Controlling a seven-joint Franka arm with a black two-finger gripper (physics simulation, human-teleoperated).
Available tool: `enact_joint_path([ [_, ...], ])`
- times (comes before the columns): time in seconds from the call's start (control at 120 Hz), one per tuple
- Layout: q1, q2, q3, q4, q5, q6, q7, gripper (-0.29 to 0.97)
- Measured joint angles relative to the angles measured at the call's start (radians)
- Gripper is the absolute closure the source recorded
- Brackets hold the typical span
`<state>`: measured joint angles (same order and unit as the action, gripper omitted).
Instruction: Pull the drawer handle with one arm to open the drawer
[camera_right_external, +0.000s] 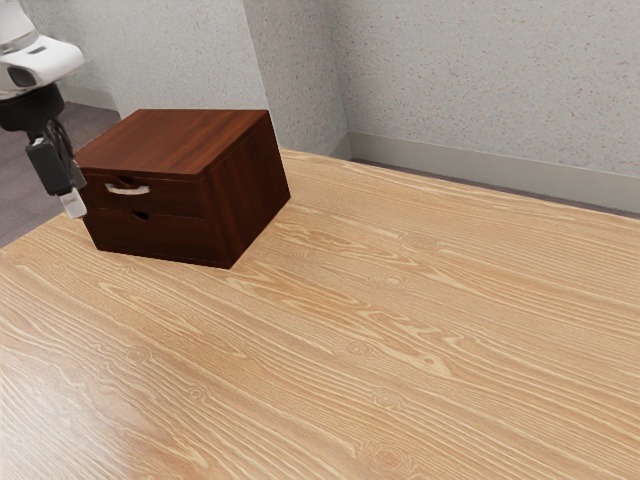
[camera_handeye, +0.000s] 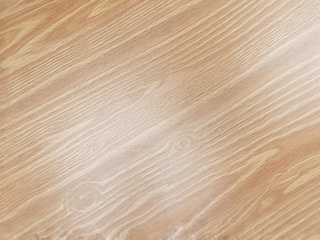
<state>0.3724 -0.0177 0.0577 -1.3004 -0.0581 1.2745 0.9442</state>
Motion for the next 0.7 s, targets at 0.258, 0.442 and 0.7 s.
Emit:
enact_joint_path([
  [0.258, 0.222, 0.052, -0.005, -0.039, 0.160, 0.101, 0.271, 0.00],
  [0.442, 0.164, 0.098, -0.007, -0.038, 0.075, 0.229, 0.515, 0.00],
  [0.7, 0.164, 0.103, -0.030, -0.038, 0.030, 0.338, 0.774, 0.00],
])
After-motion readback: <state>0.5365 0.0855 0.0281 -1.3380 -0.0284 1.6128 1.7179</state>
